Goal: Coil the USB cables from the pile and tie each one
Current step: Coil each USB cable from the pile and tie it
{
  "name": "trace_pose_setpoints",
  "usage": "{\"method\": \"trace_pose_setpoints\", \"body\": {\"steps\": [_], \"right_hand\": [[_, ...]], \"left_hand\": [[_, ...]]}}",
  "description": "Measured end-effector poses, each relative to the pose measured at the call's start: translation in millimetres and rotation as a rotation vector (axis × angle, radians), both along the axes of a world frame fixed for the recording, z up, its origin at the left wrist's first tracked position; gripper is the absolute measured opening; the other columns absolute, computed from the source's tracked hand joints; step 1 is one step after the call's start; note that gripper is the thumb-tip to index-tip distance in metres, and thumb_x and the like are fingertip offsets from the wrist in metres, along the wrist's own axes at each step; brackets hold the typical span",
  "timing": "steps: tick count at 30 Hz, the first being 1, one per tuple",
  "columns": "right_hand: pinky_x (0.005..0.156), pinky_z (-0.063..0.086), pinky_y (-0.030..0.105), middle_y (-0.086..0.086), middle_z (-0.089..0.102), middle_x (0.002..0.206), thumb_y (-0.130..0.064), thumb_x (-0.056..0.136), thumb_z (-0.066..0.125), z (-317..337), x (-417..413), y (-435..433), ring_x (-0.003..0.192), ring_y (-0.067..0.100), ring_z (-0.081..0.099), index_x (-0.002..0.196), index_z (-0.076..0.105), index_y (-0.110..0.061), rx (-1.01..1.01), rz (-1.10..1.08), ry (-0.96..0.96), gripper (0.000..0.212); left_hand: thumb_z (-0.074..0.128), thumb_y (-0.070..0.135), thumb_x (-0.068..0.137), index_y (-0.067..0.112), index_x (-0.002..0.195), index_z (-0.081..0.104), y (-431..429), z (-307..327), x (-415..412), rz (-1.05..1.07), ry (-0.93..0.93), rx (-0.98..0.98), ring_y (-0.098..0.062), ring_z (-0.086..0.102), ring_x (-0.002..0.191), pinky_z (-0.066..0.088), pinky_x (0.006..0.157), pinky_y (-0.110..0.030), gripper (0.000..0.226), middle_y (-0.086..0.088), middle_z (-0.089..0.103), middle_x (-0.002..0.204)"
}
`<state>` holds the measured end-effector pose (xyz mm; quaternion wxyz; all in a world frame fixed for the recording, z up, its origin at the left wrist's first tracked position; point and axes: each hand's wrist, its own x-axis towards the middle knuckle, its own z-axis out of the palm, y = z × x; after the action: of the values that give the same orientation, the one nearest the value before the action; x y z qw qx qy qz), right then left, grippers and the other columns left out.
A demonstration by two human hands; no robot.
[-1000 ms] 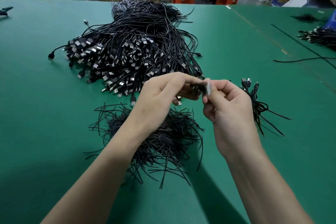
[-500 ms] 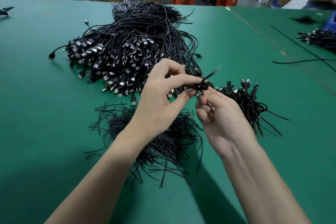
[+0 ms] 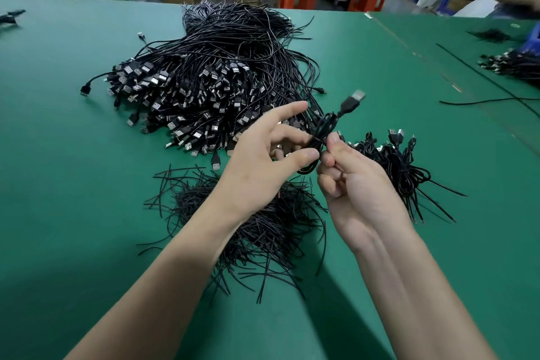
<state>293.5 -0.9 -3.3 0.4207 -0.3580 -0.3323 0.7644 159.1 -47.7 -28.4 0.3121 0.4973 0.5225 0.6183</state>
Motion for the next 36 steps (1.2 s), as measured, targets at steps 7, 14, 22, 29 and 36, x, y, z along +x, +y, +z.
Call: {"method": "trace_pose_setpoints", "body": {"steps": [7,14,22,29,36], "right_hand": [[0.034,0.028,0.013,0.000,0.049,0.061,0.000,0.096,0.053,0,0,-3,0.048,0.003,0.037,0.076,0.070,-0.004,-0.153,0.105,0.149,0.026],[0.037,0.030,0.013,0.000,0.051,0.064,0.002,0.098,0.054,-4,3,-2,0.050,0.003,0.039,0.082,0.065,-0.004,-0.021,0.062,0.014,0.020],[0.040,0.033,0.011,-0.005,0.051,0.058,-0.013,0.096,0.065,-12,1,-8,0.046,0.000,0.038,0.081,0.066,-0.011,0.048,0.038,-0.081,0.015],[0.033,0.028,0.012,-0.001,0.048,0.061,0.003,0.093,0.053,-13,5,-3,0.046,0.002,0.035,0.090,0.061,-0.003,-0.183,0.157,0.091,0.011],[0.056,0.047,0.023,0.002,0.069,0.087,-0.042,0.093,0.062,-19,18,1,0.071,0.011,0.064,0.105,0.070,-0.018,0.050,0.276,-0.119,0.028]], "left_hand": [[0.073,0.009,0.087,0.046,0.105,0.074,-4,6,-8,0.106,0.407,0.145,-0.016,0.061,0.112,0.044,0.094,-0.020,0.041,0.016,0.066,0.107],[0.066,0.007,0.093,0.038,0.099,0.079,-9,9,-12,-0.007,0.273,0.075,-0.014,0.061,0.066,0.048,0.062,-0.025,0.034,0.004,0.069,0.077],[0.086,0.016,0.083,0.027,0.109,0.070,-6,4,-11,-0.004,0.235,-0.005,-0.010,0.071,0.085,0.055,0.079,-0.033,0.033,0.006,0.076,0.088],[0.081,0.010,0.086,0.022,0.111,0.079,-5,7,-14,0.053,0.631,0.193,-0.009,0.067,0.102,0.052,0.091,-0.028,0.027,0.011,0.074,0.102],[0.075,0.009,0.091,0.027,0.107,0.082,-4,-4,-14,0.125,0.702,0.233,-0.017,0.060,0.099,0.049,0.088,-0.031,0.025,0.005,0.062,0.098]]}}
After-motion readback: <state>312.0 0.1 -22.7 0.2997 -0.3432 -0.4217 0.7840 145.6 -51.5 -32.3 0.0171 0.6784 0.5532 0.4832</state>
